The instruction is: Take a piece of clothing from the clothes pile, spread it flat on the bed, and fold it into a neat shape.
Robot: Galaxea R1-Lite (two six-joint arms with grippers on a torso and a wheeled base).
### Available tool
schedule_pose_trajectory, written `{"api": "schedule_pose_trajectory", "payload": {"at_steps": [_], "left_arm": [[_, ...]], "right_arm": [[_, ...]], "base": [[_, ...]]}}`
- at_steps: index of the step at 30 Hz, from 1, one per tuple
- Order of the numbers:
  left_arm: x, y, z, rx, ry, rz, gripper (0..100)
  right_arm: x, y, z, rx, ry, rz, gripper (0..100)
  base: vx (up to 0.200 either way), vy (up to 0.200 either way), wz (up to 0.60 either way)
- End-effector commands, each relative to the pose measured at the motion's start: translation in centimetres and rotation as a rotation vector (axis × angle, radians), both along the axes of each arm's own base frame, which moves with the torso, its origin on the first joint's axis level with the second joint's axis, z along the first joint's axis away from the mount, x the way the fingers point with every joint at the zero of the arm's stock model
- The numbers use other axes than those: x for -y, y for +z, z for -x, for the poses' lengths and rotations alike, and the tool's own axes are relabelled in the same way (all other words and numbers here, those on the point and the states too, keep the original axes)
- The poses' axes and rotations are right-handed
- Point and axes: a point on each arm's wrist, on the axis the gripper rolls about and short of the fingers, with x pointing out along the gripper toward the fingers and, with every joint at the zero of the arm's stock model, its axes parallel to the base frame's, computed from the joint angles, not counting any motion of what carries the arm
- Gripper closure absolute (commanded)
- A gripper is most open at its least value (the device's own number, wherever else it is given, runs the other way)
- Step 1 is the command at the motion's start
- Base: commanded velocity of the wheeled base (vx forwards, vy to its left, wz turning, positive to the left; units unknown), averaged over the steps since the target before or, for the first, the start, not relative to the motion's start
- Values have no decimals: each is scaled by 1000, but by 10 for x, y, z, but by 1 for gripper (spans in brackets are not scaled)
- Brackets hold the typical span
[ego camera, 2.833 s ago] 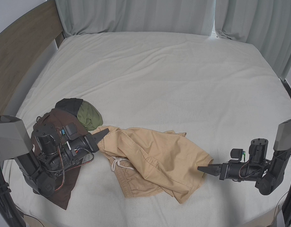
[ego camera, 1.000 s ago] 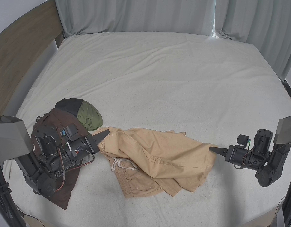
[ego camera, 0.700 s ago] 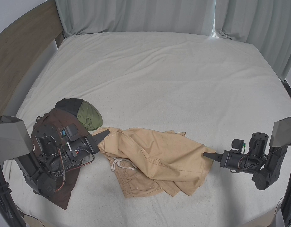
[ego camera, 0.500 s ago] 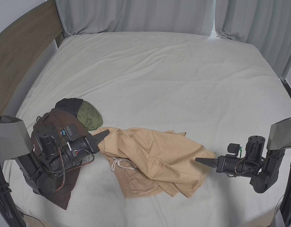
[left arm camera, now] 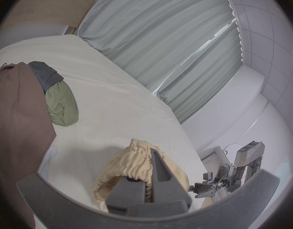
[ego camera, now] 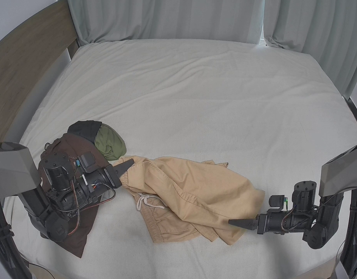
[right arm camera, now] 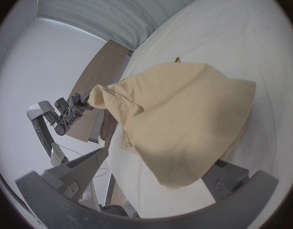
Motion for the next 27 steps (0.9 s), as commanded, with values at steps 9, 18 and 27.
{"api": "schedule_pose_trajectory", "payload": {"at_steps": [9, 18, 27], "left_arm": [[0, -1, 0, -1, 0, 0, 100], [0, 0, -1, -1, 2, 2, 100], [0, -3, -2, -6, 3, -1, 100]], "right_arm": [[-5, 2, 14, -11, 46, 15, 0], [0, 15, 14, 33, 27, 1, 100], [25, 49, -20, 217, -111, -58, 100]], "base": [[0, 0, 0], [0, 0, 0], [0, 0, 0]]}}
